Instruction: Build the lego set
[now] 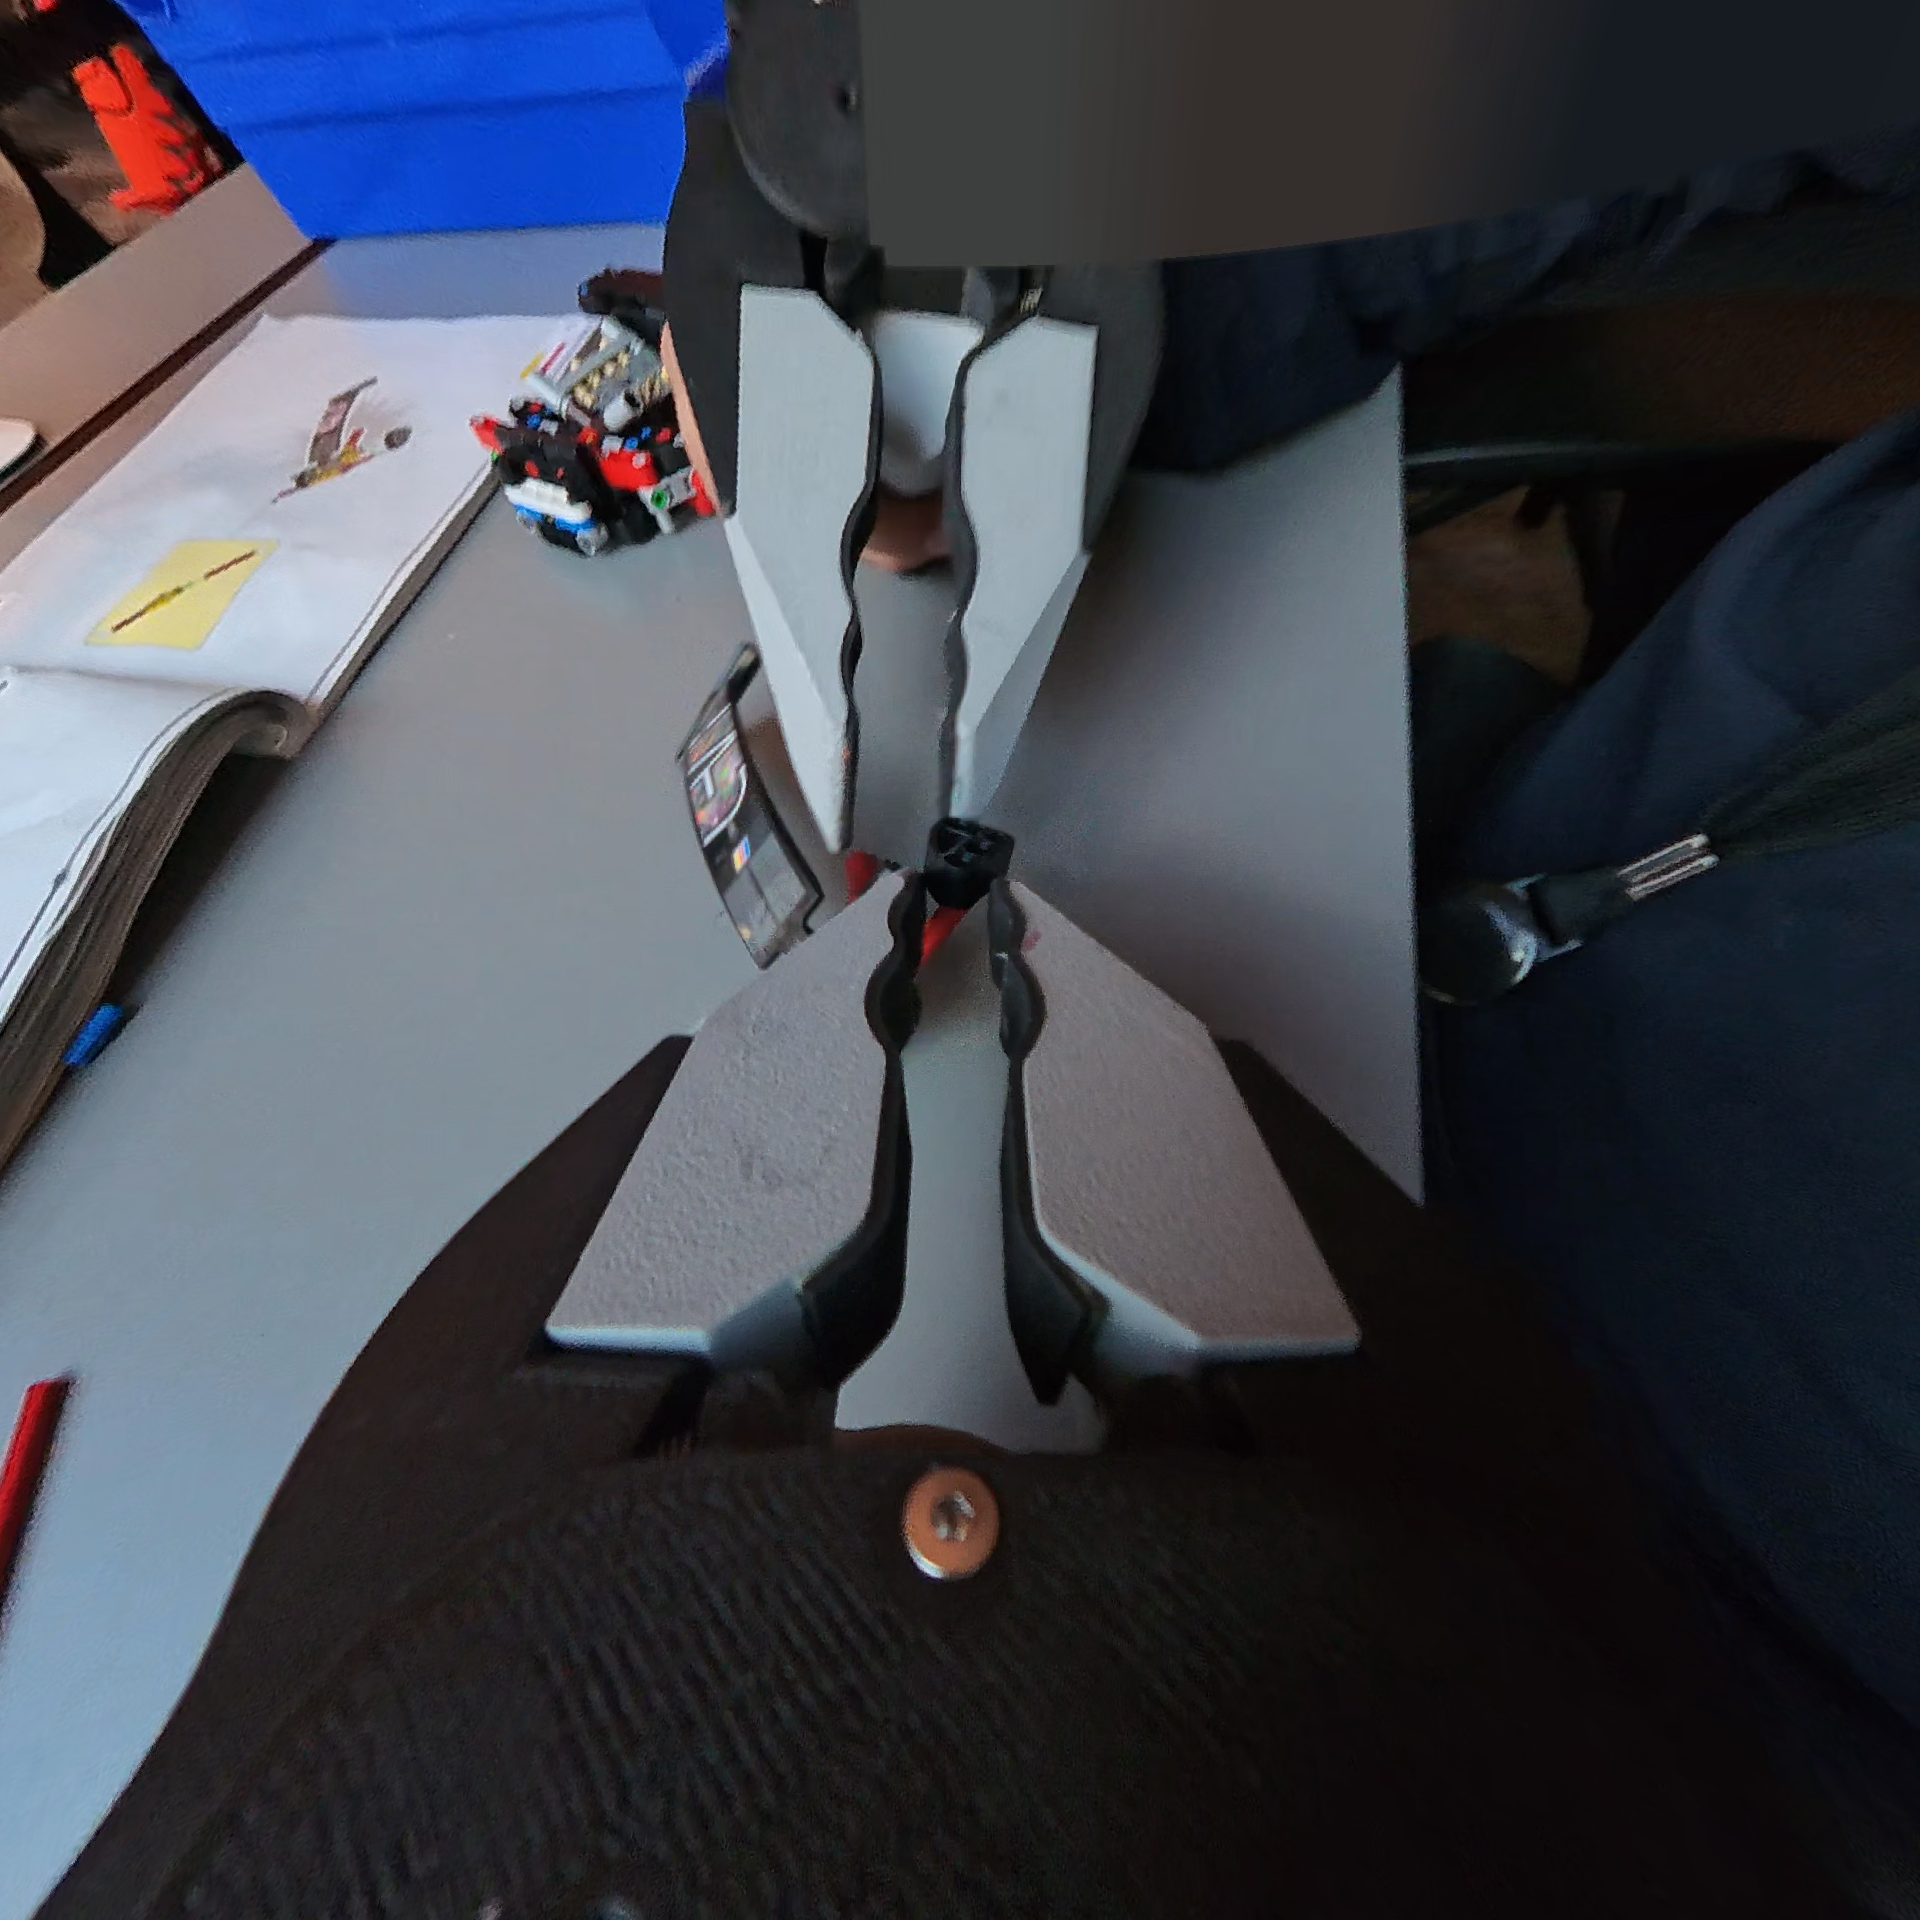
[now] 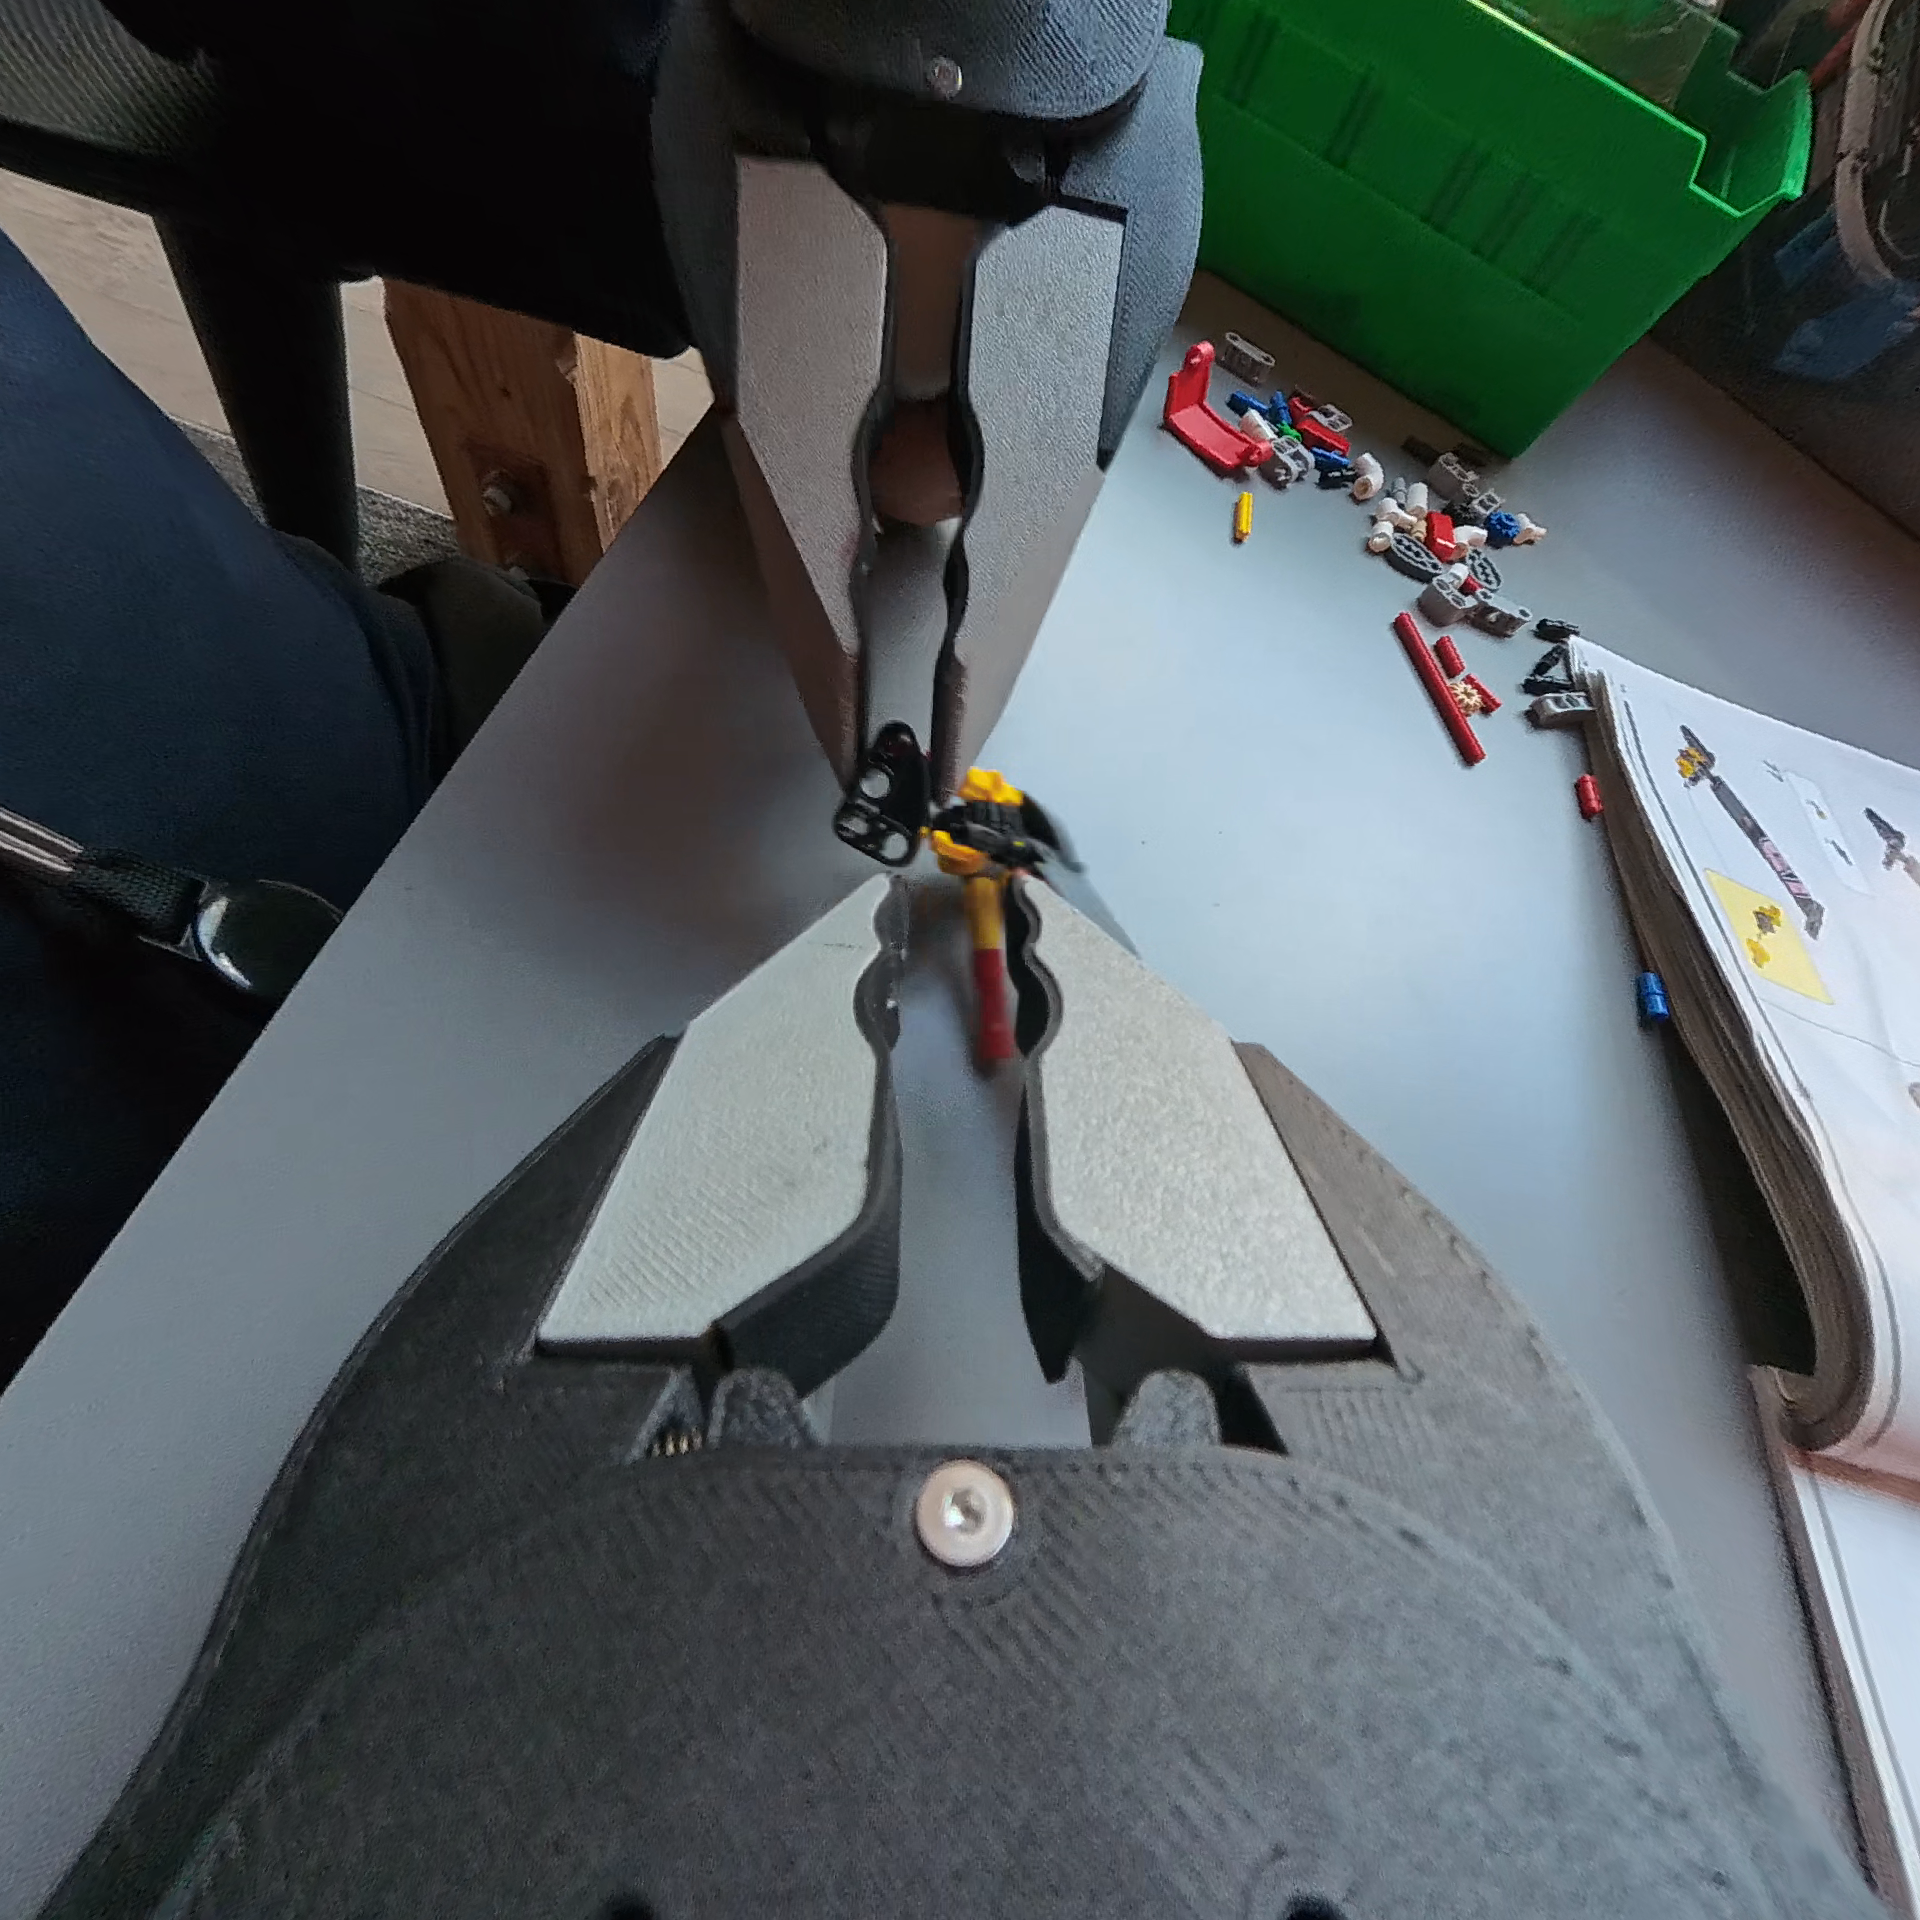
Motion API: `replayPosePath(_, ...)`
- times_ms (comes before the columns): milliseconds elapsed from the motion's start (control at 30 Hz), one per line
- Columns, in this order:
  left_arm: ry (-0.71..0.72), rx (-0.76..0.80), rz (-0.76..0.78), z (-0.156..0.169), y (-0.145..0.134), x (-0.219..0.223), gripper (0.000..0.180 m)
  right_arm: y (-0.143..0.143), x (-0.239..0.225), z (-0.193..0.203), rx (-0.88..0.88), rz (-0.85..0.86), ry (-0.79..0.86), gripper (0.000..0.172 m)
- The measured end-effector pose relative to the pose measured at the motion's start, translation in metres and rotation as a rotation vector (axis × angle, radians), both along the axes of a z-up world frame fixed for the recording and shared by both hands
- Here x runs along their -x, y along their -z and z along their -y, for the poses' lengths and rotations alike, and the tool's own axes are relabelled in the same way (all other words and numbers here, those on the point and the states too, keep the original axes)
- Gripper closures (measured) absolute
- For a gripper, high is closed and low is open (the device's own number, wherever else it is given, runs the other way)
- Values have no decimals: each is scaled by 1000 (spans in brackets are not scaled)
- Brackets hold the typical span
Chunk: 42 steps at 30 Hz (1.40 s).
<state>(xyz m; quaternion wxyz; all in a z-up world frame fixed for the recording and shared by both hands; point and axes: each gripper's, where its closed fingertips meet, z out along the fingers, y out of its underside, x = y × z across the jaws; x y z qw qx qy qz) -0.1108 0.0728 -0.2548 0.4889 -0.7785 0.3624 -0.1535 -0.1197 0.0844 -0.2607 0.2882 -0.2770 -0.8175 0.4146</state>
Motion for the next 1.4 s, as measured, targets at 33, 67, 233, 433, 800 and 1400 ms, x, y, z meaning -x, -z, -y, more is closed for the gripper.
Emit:
replayPosePath(33, -12, 0, -28, -1, 3, 3, 171, 0, -1, 1, 10, 8, -1, 154)
replayPosePath(67, -13, -4, -42, -1, 4, 4, 171, -1, -1, 0, 16, 16, 3, 150)
replayPosePath(233, -45, -54, -94, -6, 4, 9, 170, -10, -3, -1, 43, -3, 62, 142)
replayPosePath(433, -5, -241, -253, -4, -6, 3, 171, -16, -1, 11, -112, -143, 166, 145)
replayPosePath(800, 0, -392, -476, -5, -8, 2, 171, -9, 4, 12, -251, -178, 220, 158)
replayPosePath(1400, 160, -138, -733, -8, 26, 53, 131, -5, -1, -9, -263, -174, 276, 158)
